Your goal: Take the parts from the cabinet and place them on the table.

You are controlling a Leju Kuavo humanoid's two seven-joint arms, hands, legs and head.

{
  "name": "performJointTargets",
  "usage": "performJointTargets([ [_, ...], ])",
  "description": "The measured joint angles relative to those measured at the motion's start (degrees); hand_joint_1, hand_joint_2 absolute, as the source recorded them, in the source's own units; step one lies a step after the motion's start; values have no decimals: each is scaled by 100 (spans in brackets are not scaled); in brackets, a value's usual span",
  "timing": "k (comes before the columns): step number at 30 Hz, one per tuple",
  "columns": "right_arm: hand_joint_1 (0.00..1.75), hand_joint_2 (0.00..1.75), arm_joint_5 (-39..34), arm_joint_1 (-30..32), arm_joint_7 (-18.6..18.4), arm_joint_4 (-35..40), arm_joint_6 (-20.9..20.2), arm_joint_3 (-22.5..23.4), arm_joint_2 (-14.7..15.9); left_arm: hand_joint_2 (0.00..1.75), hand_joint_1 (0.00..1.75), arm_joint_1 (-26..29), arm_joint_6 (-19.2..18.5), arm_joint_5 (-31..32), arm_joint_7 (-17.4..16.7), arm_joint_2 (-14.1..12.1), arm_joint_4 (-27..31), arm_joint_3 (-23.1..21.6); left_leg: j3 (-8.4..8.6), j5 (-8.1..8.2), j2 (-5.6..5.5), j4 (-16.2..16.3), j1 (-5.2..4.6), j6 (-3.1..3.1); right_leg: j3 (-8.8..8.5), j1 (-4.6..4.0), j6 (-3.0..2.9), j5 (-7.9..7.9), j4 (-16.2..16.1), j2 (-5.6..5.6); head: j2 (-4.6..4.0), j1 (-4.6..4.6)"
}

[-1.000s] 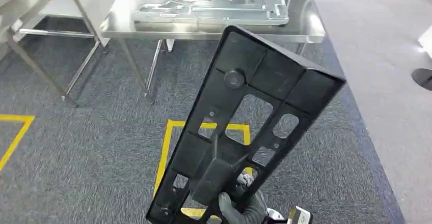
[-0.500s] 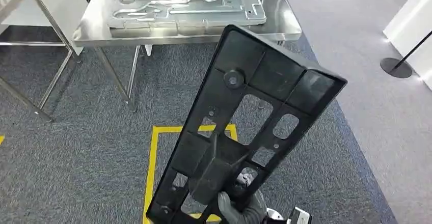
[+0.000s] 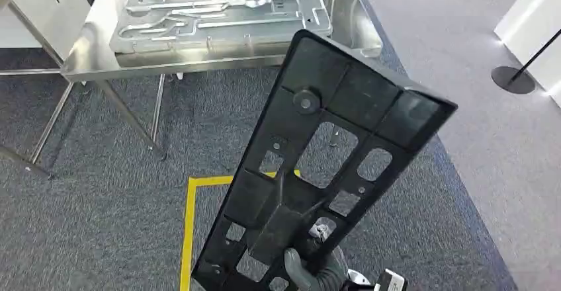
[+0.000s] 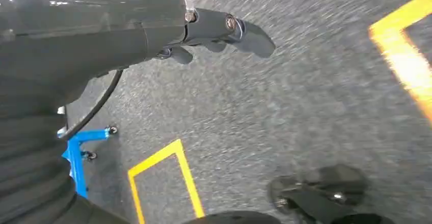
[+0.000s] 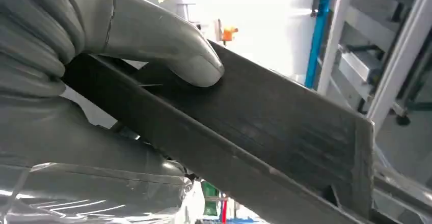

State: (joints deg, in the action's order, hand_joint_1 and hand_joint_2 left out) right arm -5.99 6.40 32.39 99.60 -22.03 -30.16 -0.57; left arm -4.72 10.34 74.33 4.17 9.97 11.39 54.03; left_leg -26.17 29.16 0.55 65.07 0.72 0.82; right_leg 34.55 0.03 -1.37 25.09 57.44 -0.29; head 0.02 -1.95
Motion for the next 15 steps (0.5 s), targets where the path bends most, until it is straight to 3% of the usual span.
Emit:
performJointTargets([
  [1,175,175,0,-12,-2,0,-2,2,0,175,0,-5,0,-4,0,-2,0,2,-325,-62,-5,470,0,6,-129,-7,-49,75,-43,3,0,0],
  [2,175,175,2,-12,-2,-2,-2,0,-2,175,0,7,0,-4,0,-2,0,4,-602,102,-9,781,-5,13,-260,-15,-64,165,-85,18,0,-2],
  [3,175,175,2,-7,-2,-2,-2,0,0,175,0,28,0,-11,-13,-7,0,13,-851,458,-10,945,-8,26,-412,-28,-80,262,-121,45,0,0],
  [5,175,175,2,-6,-2,-2,-2,0,0,175,0,79,0,-22,-20,-11,0,26,-1178,1132,-17,885,-9,10,-729,-45,-86,465,-167,121,0,-2],
  [6,175,175,2,-3,-2,-2,-4,-2,0,175,0,97,0,-26,-20,-11,0,31,-1306,1265,-20,684,-10,-1,-915,-52,-83,594,-177,150,0,0],
  [7,175,175,2,-3,-2,-2,-7,-2,0,175,0,106,0,-42,-20,-11,0,33,-1385,1125,-22,408,-11,-12,-1071,-63,-82,723,-187,168,0,0],
  [8,175,175,2,2,-2,-4,-7,-2,0,175,0,128,0,-46,-17,-11,0,35,-1452,574,-27,7,-18,-50,-1254,-82,-75,870,-190,176,0,-2],
  [9,175,175,2,2,-2,-4,-7,-2,0,175,0,133,0,-46,-17,-11,0,35,-1463,437,-29,-65,-21,-59,-1281,-85,-74,895,-190,177,0,0],
  [11,175,175,2,2,-2,-4,-7,-2,0,175,0,133,0,-46,-17,-11,0,35,-1463,437,-29,-65,-21,-59,-1281,-85,-74,895,-190,177,0,0],
  [13,175,175,2,4,-2,-7,-7,-2,0,175,0,142,0,-46,-15,-11,0,37,-1486,167,-33,-189,-25,-74,-1320,-86,-74,936,-191,177,0,0],
  [14,175,175,7,9,-2,-22,-7,-2,2,175,0,175,0,-48,-13,-26,0,44,-1508,-1014,-53,-431,-56,-142,-1450,-97,-60,1092,-158,194,-2,2],
  [15,175,175,11,22,-4,-28,-9,-2,0,175,0,169,0,-48,-7,-24,0,48,-1488,-860,-46,-405,-81,-134,-1500,-92,-21,1164,-183,246,0,0],
])
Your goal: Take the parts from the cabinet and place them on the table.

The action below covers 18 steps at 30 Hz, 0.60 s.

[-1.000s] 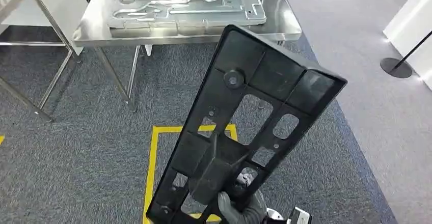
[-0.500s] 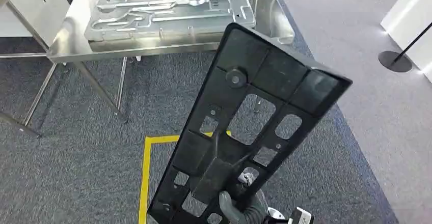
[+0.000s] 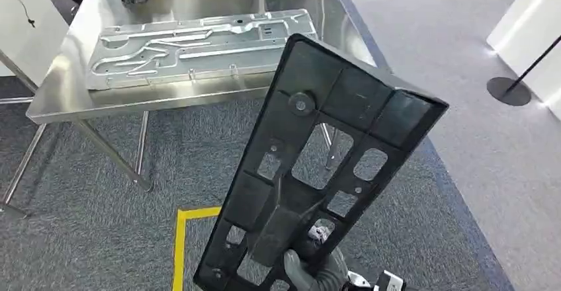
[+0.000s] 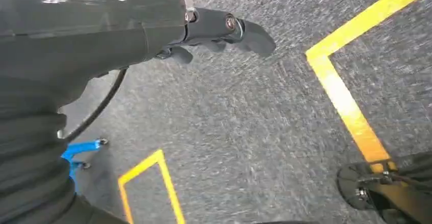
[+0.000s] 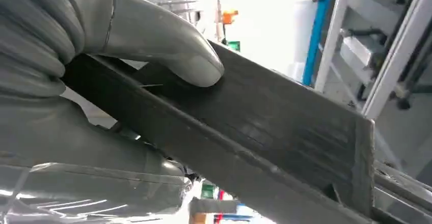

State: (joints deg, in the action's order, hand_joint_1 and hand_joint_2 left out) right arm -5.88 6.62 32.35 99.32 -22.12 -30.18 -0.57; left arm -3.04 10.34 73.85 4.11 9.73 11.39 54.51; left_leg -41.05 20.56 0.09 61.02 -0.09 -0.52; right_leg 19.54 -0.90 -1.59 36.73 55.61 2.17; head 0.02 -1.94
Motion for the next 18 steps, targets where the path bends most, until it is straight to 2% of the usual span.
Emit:
performJointTargets([
  [1,175,175,7,-40,-13,50,-7,-2,-26,175,0,-86,0,-9,24,9,11,4,346,290,-30,-66,-34,-130,17,32,159,-267,413,-24,0,-7],
  [2,175,175,9,-44,-13,61,-7,-2,-31,175,0,-106,0,-15,35,9,13,9,537,382,-16,-176,11,-148,388,47,180,-563,1080,-90,0,-2],
  [3,175,175,9,-56,-13,68,-13,-4,-28,175,0,-117,7,-17,35,11,13,17,690,457,-16,-260,33,-160,761,55,196,-646,1560,-123,0,-2],
  [4,175,175,16,-45,-18,61,-13,-4,-28,175,0,-120,9,-24,35,15,13,26,851,531,-21,-338,58,-156,1101,82,237,-532,1887,-133,0,-5],
  [5,175,175,18,-28,-29,50,-15,-4,-26,175,0,-110,9,-35,35,20,13,35,1039,626,-27,-419,77,-151,1430,114,259,-215,2038,-140,0,-5],
  [7,175,175,27,-25,-44,46,-15,-4,-24,175,0,-83,9,-37,33,31,13,50,1383,808,-46,-526,122,-109,1858,167,346,413,1946,-159,0,-3],
  [8,175,175,40,-25,-42,46,-13,-4,-24,175,0,-70,7,-33,33,35,13,59,1564,917,-61,-555,154,-82,2014,185,397,556,1753,-170,0,-5],
  [9,175,175,59,-21,-42,46,-4,-4,-24,175,0,-65,7,-24,33,35,13,63,1724,1033,-77,-566,188,-56,2119,201,420,445,1471,-186,0,-2],
  [10,175,175,83,-15,-42,46,7,-4,-24,175,0,-64,7,-15,33,35,13,66,1900,1170,-86,-565,219,-17,2202,220,437,-49,1055,-209,0,-2],
  [11,175,175,112,-3,-42,39,24,-4,-20,175,0,-52,9,-11,33,35,13,68,1993,1313,-84,-572,224,19,2260,240,437,-991,609,-255,-2,-2],
  [12,175,175,164,16,-44,17,70,0,-9,175,0,-63,9,-7,35,33,9,77,2147,1456,-88,-463,200,63,2383,226,408,-1887,276,-323,-2,-5],
  [13,175,175,231,2,-72,15,122,-4,-4,175,0,-63,7,0,46,37,9,79,2139,1552,-106,-535,155,137,2362,200,337,-1892,474,-334,0,4],
  [14,175,175,276,-1,-83,29,169,7,-4,175,0,-63,7,13,55,33,11,81,2250,1630,-93,-603,173,183,2369,198,275,-1818,554,-283,0,-9],
  [15,175,175,321,-30,-88,39,221,26,-4,175,0,-78,9,37,63,33,11,81,2265,1524,-79,-496,178,221,2339,214,218,-1740,537,-275,0,-2],
  [16,175,175,376,-75,-81,46,247,35,-2,175,0,-105,9,48,68,33,11,81,2113,1321,-81,-207,187,264,2267,213,165,-1705,509,-245,0,-5],
  [17,175,175,455,-102,-83,64,289,39,0,175,0,-126,9,57,70,33,11,81,1910,1139,-73,218,202,266,2186,222,121,-1667,441,-239,0,-2],
  [18,175,175,527,-138,-85,68,343,54,4,175,0,-144,9,72,72,33,11,81,1639,1082,-68,659,198,260,2103,211,77,-1621,389,-234,0,-2],
])
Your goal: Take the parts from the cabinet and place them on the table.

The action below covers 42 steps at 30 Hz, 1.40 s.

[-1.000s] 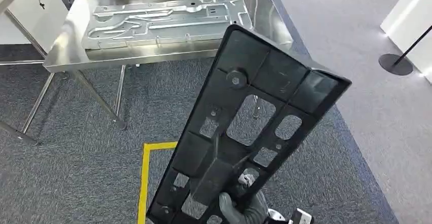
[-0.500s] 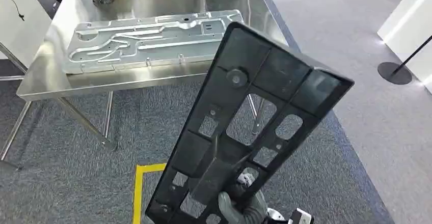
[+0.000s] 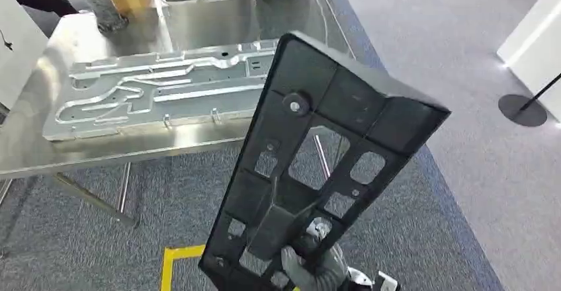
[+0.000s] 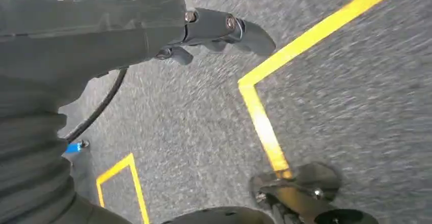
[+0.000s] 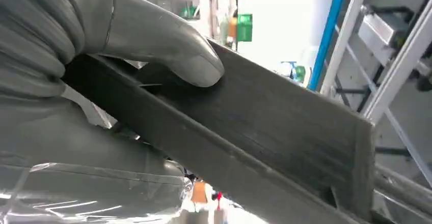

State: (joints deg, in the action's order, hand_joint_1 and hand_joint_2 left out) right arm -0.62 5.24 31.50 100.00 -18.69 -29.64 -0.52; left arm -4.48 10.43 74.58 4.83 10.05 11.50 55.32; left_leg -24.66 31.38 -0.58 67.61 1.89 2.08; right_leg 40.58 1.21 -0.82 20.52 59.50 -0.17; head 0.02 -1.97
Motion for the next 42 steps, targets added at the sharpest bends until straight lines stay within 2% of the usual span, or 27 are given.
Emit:
performJointTargets([
  [1,175,175,49,-41,-15,0,24,22,6,175,0,-5,0,20,0,-2,0,0,-237,166,0,299,-3,-3,-74,-7,-25,42,-28,12,0,0],
  [3,175,175,149,-125,-20,0,96,86,28,175,0,1,0,37,0,-2,0,0,-584,894,2,566,-46,1,-205,-41,-61,152,-44,53,0,0],
  [4,175,175,221,-186,-31,-2,133,131,41,175,0,1,0,50,7,-2,0,-2,-705,1108,2,550,-55,-16,-260,-65,-73,199,-43,74,0,0],
  [5,175,175,256,-263,-42,-4,158,167,57,175,0,0,-4,61,15,-2,0,-7,-777,1130,2,435,-67,-42,-315,-92,-78,240,-43,89,0,0],
  [6,175,175,295,-334,-65,-11,180,221,81,175,0,-1,-9,74,17,-2,0,-9,-767,859,2,174,-81,-84,-369,-114,-81,271,-43,99,0,0],
  [8,175,175,344,-475,-90,-31,199,293,114,175,0,2,-28,114,22,-2,0,-13,-589,-122,14,-704,-127,-205,-469,-154,-77,332,-43,101,0,0],
  [9,175,175,367,-543,-90,-46,203,324,133,175,0,4,-39,120,22,-4,0,-13,-557,-291,19,-825,-154,-265,-489,-150,-64,341,-50,98,0,2],
  [10,175,175,400,-607,-98,-61,203,359,155,175,0,-6,-44,125,22,-2,0,-15,-657,-91,25,-871,-194,-274,-470,-160,-27,333,-43,114,-2,-2],
  [13,175,175,440,-797,-125,-101,201,427,216,175,0,14,-76,122,39,0,0,-18,-640,-315,19,-939,-213,-373,-494,-149,87,359,-81,110,0,0],
  [14,175,175,459,-850,-136,-107,201,457,244,175,0,12,-94,125,52,13,0,-20,-561,-398,35,-1028,-141,-392,-496,-147,125,382,-37,94,0,0],
  [15,175,175,464,-909,-138,-118,206,483,267,175,0,0,-96,125,68,13,0,-20,-529,-400,23,-1070,-145,-428,-433,-143,167,496,115,82,0,0],
  [18,175,175,492,-1009,-175,-197,238,542,356,175,0,2,-118,136,105,13,0,-20,-527,-374,27,-1083,-146,-470,225,-86,254,1096,1418,77,0,0],
  [19,175,175,494,-1009,-190,-234,256,560,387,175,0,6,-122,160,111,13,0,-24,-529,-364,24,-1082,-146,-466,388,-68,279,1152,1712,75,0,0],
  [20,175,175,499,-1010,-195,-258,269,573,411,175,0,8,-125,162,111,13,0,-28,-508,-352,18,-1081,-143,-454,399,-46,295,1069,1690,70,0,0],
  [21,175,175,503,-1016,-195,-286,278,597,437,175,0,8,-127,166,109,13,0,-37,-480,-336,14,-1080,-138,-443,267,-27,307,881,1429,61,0,0],
  [23,175,175,523,-1062,-195,-323,295,636,470,175,0,6,-135,199,98,13,0,-74,-382,-271,9,-1078,-134,-397,-326,-3,302,349,297,27,0,0],
  [24,175,175,542,-1088,-195,-334,299,649,491,175,0,5,-138,221,96,13,0,-90,-372,-233,13,-1079,-137,-365,-510,0,282,310,-84,9,0,0],
  [28,175,175,610,-1153,-208,-378,328,695,535,175,0,-37,-153,230,81,11,0,-140,-300,-112,16,-1148,-167,-230,-564,-76,118,491,-122,31,0,0],
  [29,175,175,623,-1164,-212,-380,332,695,542,175,0,-60,-155,230,79,2,11,-149,-234,-51,15,-1140,-173,-194,-657,5,73,494,-191,48,0,0],
  [30,175,175,628,-1178,-214,-383,335,695,546,175,0,-68,-155,227,81,2,11,-153,-233,-40,24,-997,-164,-174,-767,-6,45,543,-244,40,0,0],
  [31,175,175,630,-1211,-216,-387,339,697,546,175,0,-81,-164,223,81,2,11,-153,-418,86,21,-644,-162,-161,-846,-6,3,589,-264,15,0,0],
  [33,175,175,641,-1280,-219,-429,319,697,549,175,0,-82,-162,212,83,0,11,-153,-1080,375,22,374,-159,-136,-982,-21,-13,709,-273,9,0,0],
  [34,175,175,649,-1290,-230,-457,302,697,549,175,0,-65,-155,210,83,-2,11,-151,-1386,402,22,749,-159,-132,-1060,-26,-14,779,-272,12,0,0],
  [35,175,175,652,-1292,-234,-481,278,697,549,175,0,-39,-146,201,83,-2,11,-151,-1562,274,22,829,-159,-135,-1144,-28,-12,848,-273,18,0,0],
  [36,175,175,660,-1294,-236,-509,267,695,553,175,0,-8,-129,190,85,-2,11,-149,-1599,-21,22,619,-158,-141,-1247,-27,-5,923,-274,28,0,0],
  [39,175,175,660,-1337,-236,-577,262,693,553,175,0,50,-118,157,94,0,11,-149,-1314,-1044,47,-771,-153,-179,-1524,-25,66,1171,-282,53,-2,0],
  [42,175,175,671,-1402,-236,-645,258,687,564,175,0,51,-107,151,96,9,9,-149,-1201,-791,29,-823,-209,-288,-1623,-49,191,1263,-314,71,0,0],
])
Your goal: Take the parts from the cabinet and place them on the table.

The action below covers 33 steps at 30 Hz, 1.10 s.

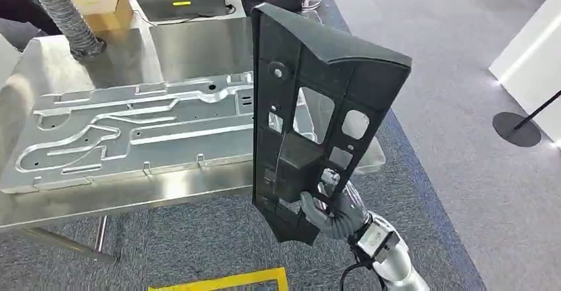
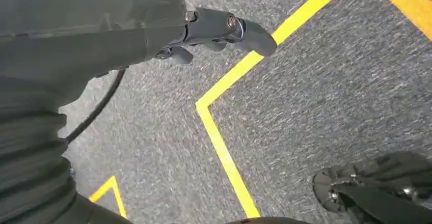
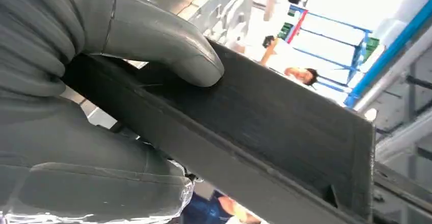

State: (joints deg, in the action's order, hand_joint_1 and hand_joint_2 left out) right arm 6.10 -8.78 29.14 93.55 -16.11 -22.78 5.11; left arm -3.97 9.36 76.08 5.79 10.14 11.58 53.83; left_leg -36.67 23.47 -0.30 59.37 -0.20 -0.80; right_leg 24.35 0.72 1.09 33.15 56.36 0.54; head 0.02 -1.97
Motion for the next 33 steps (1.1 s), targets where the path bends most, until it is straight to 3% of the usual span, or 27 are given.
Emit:
performJointTargets([
  [1,175,175,0,-35,0,-22,-2,0,4,175,0,-1,2,-7,-2,0,0,0,29,50,-7,-1,-13,-56,3,12,55,-61,52,2,0,-2],
  [2,175,175,0,-81,0,-35,-2,-2,11,175,0,-14,4,-7,-2,4,0,0,104,61,-24,-18,8,-83,122,13,96,-180,274,9,0,-4],
  [3,175,175,2,-120,0,-46,-7,-7,22,175,0,-12,11,-4,-7,7,0,0,180,98,-23,-80,25,-119,342,17,111,-321,681,-8,0,0],
  [4,175,175,4,-167,-2,-63,-2,-7,26,175,0,-13,15,2,-13,9,0,0,259,130,-21,-120,29,-150,618,15,126,-365,1096,-20,0,0],
  [5,175,175,24,-208,-4,-96,7,-7,42,175,0,-15,15,7,-18,11,0,0,324,169,-22,-146,27,-174,904,15,140,-255,1442,-22,0,-2],
  [7,175,175,57,-279,-29,-168,20,-9,81,175,0,-13,17,13,-22,17,0,0,455,264,-38,-164,13,-192,1399,6,140,239,1894,-23,0,0],
  [8,175,175,96,-319,-50,-203,42,-9,98,175,0,-8,17,22,-26,20,0,0,526,319,-55,-164,2,-200,1555,-2,126,364,1919,-23,0,0],
  [9,175,175,155,-369,-79,-247,57,-9,120,175,0,-8,17,28,-35,22,0,0,604,372,-65,-164,-13,-210,1616,-8,97,295,1768,-23,0,0],
  [10,175,175,193,-426,-92,-278,74,-11,133,175,0,-10,24,28,-35,24,0,0,685,430,-77,-165,-33,-211,1581,-30,61,60,1440,-22,0,0],
  [11,175,175,229,-490,-109,-308,105,-11,146,175,0,-12,30,28,-33,33,0,0,764,481,-80,-171,-59,-211,1481,-70,-1,-322,1003,-22,0,0],
  [13,175,175,352,-704,-194,-422,164,-11,184,175,0,-7,33,26,-7,92,-13,0,833,571,-79,-177,-66,-203,1316,-184,-236,-1164,239,19,-2,0],
  [14,175,175,415,-806,-253,-487,229,-9,190,175,0,-34,39,26,2,85,-11,0,859,598,-111,-184,-70,-163,1355,-222,-244,-932,263,39,-2,9],
  [15,175,175,483,-920,-302,-538,254,-9,201,175,0,-50,39,26,7,83,-11,0,833,632,-107,-224,-49,-114,1325,-229,-283,-1008,218,53,0,7],
  [16,175,175,551,-1035,-350,-612,278,-11,225,175,0,-43,39,26,20,79,-11,2,909,582,-98,-124,-86,-103,1291,-228,-330,-1053,122,57,0,7],
  [17,175,175,623,-1199,-411,-715,310,-15,234,175,0,-38,41,26,37,76,-11,0,934,540,-94,-157,-95,-60,1213,-183,-340,-1061,96,45,-2,9],
  [18,175,175,703,-1385,-459,-845,354,-22,236,175,0,-41,39,26,52,37,-4,2,944,610,-88,-125,-113,-54,1122,-113,-306,-1094,25,44,0,7],
  [19,175,175,767,-1590,-507,-971,398,-22,251,175,0,-49,30,28,79,48,-7,0,911,686,-71,38,-105,10,1051,-100,-311,-1080,-3,39,0,-4],
  [22,175,175,1100,-2126,-623,-1343,538,-42,293,175,0,-97,17,44,105,26,-4,2,187,1234,-67,1179,-10,112,1039,-82,-314,-1032,-4,25,0,-4],
  [23,175,175,1218,-2312,-654,-1509,575,-55,310,175,0,-96,6,55,105,13,-4,2,-16,1303,-66,1430,8,146,1036,-74,-300,-1013,3,26,0,-2],
  [24,175,175,1339,-2470,-680,-1692,608,-57,344,175,0,-95,-13,61,105,4,-4,2,-108,1205,-65,1431,25,168,1021,-62,-279,-989,14,30,-2,-4],
  [25,175,175,1445,-2617,-708,-1845,671,-59,380,175,0,-85,-26,61,107,-4,-4,2,-66,934,-62,1150,46,202,992,-49,-253,-953,34,29,-2,-2],
  [27,175,175,1706,-2983,-743,-2193,763,-124,422,175,0,-72,-50,61,118,-20,-4,2,240,178,-41,158,93,249,944,-15,-193,-860,113,25,0,-2],
  [28,175,175,1824,-3247,-739,-2470,797,-200,433,175,0,-65,-61,59,124,-17,-7,2,283,147,-41,4,94,255,964,-19,-159,-835,129,32,-2,-2],
  [29,175,175,1939,-3558,-715,-2784,848,-278,442,175,0,-88,-81,59,131,-15,-9,2,188,288,-27,-152,67,185,1016,-16,-126,-850,185,46,-2,-2],
  [30,175,175,2077,-3857,-695,-3116,912,-370,444,175,0,-89,-90,59,133,-15,-9,2,194,159,-27,-65,53,70,1075,-38,-92,-859,187,59,0,-2],
  [32,175,175,2409,-4268,-689,-3677,1106,-534,483,175,0,-74,-98,59,140,-17,-9,2,178,144,-54,-61,46,-6,1057,-40,-28,-830,186,39,0,-2],
  [33,175,175,2623,-4488,-695,-3958,1228,-648,481,175,0,-76,-103,59,140,-13,-9,2,207,123,-51,-93,86,-43,1082,-24,3,-782,210,36,0,-2],
])
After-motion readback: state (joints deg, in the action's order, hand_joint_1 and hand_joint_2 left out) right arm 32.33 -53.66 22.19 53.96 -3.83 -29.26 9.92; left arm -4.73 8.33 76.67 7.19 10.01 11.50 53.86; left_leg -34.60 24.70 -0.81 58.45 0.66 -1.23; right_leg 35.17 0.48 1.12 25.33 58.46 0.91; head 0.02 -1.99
